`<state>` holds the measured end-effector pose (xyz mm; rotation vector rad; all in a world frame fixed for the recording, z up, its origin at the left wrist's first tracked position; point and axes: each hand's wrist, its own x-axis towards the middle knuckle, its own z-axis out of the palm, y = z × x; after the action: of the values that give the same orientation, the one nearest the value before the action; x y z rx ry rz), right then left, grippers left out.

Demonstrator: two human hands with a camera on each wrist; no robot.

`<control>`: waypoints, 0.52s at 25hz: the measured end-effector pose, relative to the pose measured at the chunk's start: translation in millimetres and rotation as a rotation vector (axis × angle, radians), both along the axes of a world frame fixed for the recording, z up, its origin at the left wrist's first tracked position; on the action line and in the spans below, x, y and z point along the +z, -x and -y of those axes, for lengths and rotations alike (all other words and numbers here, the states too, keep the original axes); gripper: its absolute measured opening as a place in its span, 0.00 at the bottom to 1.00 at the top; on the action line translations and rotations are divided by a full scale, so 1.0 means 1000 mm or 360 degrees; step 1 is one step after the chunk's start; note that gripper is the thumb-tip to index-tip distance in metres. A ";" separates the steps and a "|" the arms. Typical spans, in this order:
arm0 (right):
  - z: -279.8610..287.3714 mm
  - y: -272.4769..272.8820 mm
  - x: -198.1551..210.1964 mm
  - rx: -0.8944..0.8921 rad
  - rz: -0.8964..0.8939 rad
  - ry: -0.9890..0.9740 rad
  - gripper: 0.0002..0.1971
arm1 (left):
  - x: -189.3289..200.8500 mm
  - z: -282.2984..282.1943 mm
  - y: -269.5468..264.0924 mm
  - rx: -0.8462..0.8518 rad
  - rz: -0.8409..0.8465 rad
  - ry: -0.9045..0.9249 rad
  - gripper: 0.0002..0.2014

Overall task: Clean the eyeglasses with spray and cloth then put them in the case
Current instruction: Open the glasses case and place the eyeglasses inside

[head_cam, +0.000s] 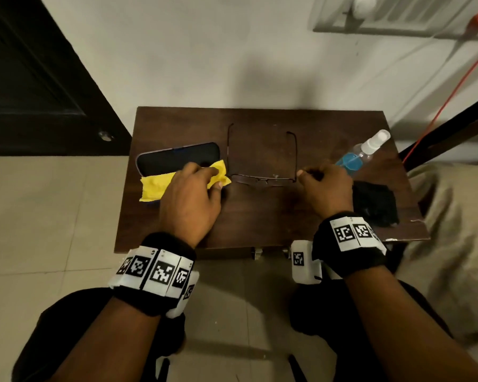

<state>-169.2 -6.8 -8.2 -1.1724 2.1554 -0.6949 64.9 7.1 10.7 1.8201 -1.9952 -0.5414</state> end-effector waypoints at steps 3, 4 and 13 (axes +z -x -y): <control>0.010 -0.001 -0.010 -0.0127 0.0202 -0.0125 0.13 | -0.007 0.011 0.016 -0.0014 0.0084 -0.0034 0.15; 0.013 -0.003 -0.009 -0.0144 0.0277 -0.0139 0.14 | -0.007 0.014 0.020 0.0002 0.0098 -0.0042 0.15; 0.023 -0.005 0.012 -0.0210 0.0706 -0.0021 0.07 | -0.005 0.036 0.020 0.0098 -0.0153 0.0029 0.13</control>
<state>-164.4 -29.5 3.5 -0.7821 1.8654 -0.9016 45.4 -29.4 5.7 1.8031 -1.8690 -0.5788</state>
